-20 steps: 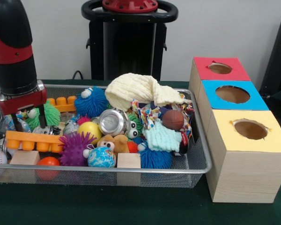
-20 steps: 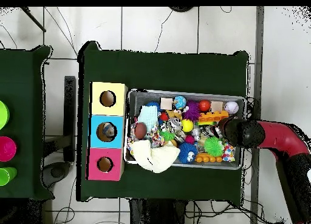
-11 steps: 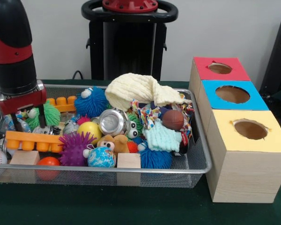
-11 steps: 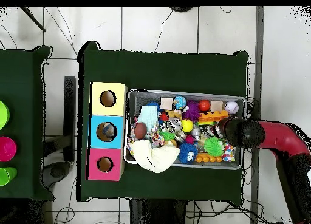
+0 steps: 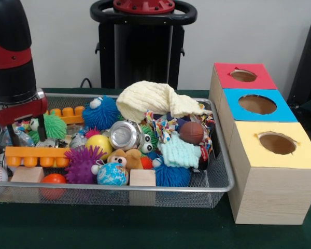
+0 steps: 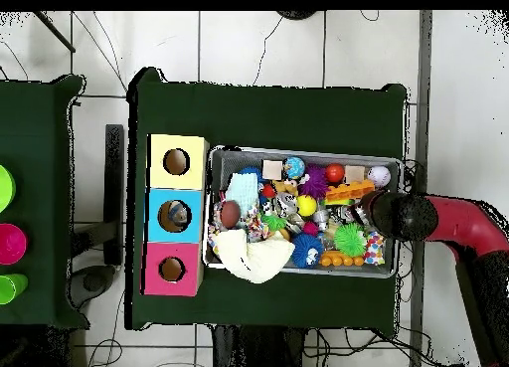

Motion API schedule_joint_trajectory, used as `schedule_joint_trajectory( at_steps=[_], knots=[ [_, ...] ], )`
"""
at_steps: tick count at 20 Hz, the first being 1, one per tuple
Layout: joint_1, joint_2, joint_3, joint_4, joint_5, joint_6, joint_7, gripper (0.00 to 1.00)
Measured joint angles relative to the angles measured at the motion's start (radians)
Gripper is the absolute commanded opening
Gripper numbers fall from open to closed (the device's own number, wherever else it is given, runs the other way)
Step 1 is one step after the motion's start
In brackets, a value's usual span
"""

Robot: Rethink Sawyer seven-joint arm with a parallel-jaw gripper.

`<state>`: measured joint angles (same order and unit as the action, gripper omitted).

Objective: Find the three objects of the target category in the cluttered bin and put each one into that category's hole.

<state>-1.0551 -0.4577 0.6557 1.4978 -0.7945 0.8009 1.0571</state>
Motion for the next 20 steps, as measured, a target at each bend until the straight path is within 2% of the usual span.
schedule_joint_trajectory(
  at_steps=[12,20],
  knots=[
    [-0.027,0.008,0.002,-0.062,0.000,0.018,-0.161,1.00],
    [-0.038,0.028,0.002,-0.087,0.000,0.018,-0.209,1.00]
  ],
)
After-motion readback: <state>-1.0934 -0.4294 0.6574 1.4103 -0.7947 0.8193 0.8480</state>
